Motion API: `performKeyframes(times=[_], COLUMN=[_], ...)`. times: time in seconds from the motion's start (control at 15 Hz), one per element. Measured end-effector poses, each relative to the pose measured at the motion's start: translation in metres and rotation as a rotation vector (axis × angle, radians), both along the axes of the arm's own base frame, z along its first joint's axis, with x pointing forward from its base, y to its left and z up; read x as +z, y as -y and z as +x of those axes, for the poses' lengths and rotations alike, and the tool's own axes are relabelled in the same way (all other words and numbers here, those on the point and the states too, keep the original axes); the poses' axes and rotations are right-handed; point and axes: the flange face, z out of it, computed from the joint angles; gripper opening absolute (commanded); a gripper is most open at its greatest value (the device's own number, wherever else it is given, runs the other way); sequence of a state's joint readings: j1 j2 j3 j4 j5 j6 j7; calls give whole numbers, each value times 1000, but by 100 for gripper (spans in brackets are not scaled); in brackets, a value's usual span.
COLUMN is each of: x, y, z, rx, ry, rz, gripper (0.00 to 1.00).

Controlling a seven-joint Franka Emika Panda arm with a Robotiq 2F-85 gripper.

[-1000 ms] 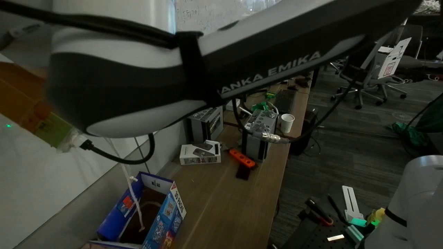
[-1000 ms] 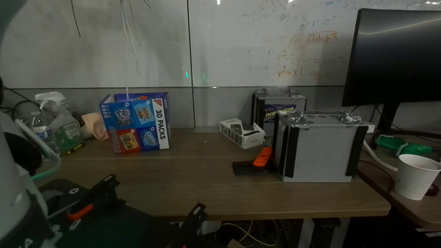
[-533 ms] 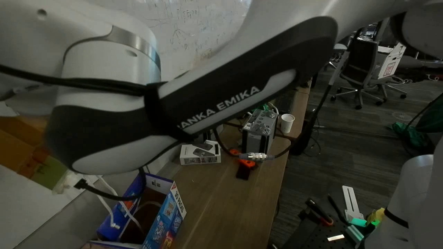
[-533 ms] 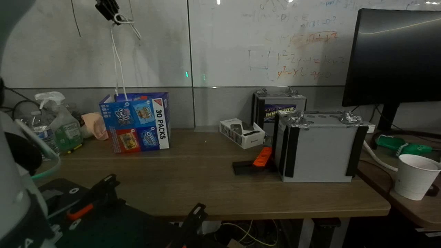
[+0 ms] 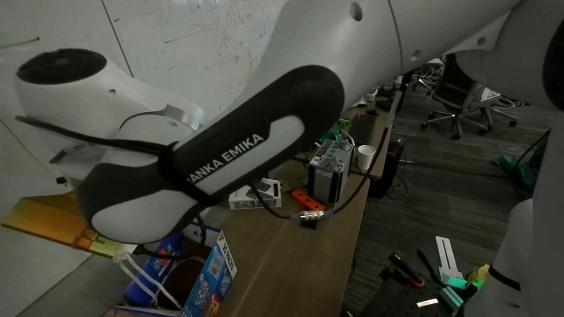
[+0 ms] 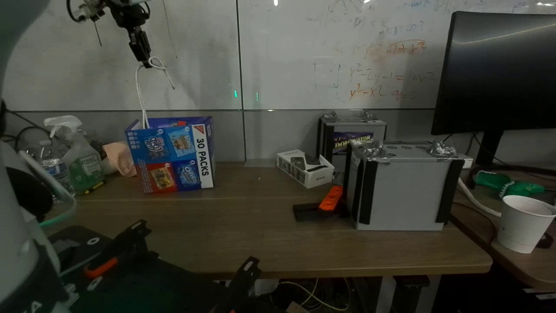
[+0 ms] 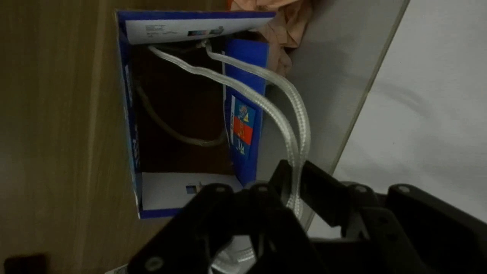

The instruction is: Put the white ropes in the blue box

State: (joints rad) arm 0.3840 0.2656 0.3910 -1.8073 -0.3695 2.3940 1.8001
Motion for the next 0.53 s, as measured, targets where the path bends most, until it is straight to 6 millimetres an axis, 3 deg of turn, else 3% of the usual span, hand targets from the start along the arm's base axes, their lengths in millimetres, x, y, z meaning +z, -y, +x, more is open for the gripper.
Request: performKeyframes(times=[0.4, 0.47, 0.53], x=[-38, -41, -44], y=[21, 24, 27], z=[26, 29, 31], rx=[118, 130, 139], ry=[-135, -145, -153], rz=[26, 28, 29], gripper=[4, 26, 41])
